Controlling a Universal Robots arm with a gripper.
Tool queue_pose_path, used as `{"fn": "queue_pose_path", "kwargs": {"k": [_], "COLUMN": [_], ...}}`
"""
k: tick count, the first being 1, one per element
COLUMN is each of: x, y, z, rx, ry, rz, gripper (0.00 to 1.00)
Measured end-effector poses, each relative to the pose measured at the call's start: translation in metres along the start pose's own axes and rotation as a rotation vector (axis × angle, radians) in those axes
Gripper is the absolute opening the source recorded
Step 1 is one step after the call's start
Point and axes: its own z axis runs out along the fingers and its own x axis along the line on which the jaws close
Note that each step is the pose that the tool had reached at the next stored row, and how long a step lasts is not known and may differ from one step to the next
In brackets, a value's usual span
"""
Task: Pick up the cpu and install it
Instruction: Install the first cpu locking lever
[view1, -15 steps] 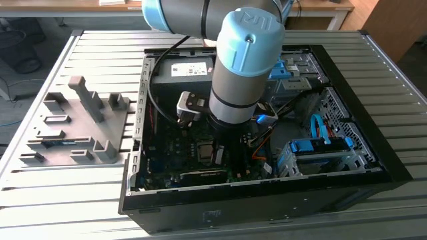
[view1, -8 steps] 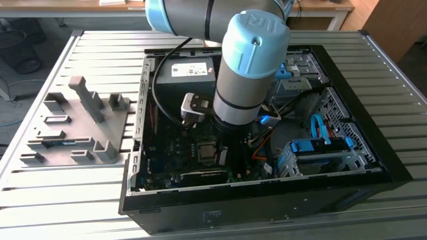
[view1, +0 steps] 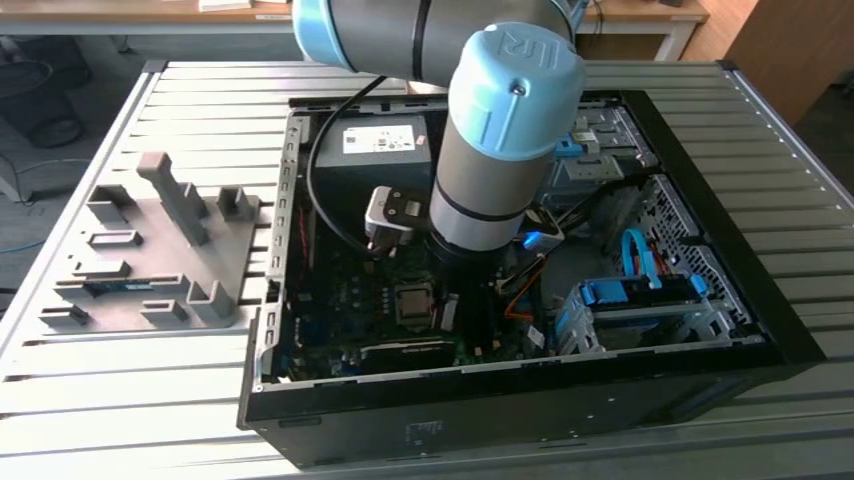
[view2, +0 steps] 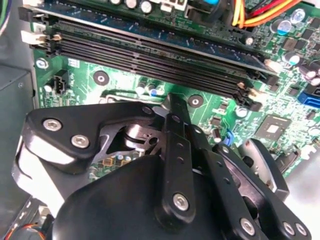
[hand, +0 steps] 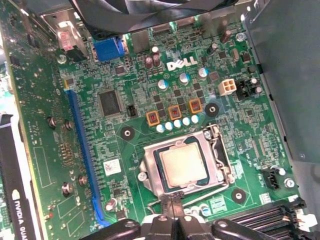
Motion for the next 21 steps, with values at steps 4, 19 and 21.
{"fn": "queue_pose_path", "kwargs": {"k": [4,19,21], "x": [0.0011,0.0016,0.0022], "y": [-0.0003,-0.0061,-0.0071], "z": [0.0004,-0.0035,-0.0034], "rx": [-0.0065,-0.0133,-0.0143], "ry": [-0.0246,-0.0292,-0.0290], "rz": [-0.002,-0.002,-0.002], "gripper": [0.10,0.10,0.10]}}
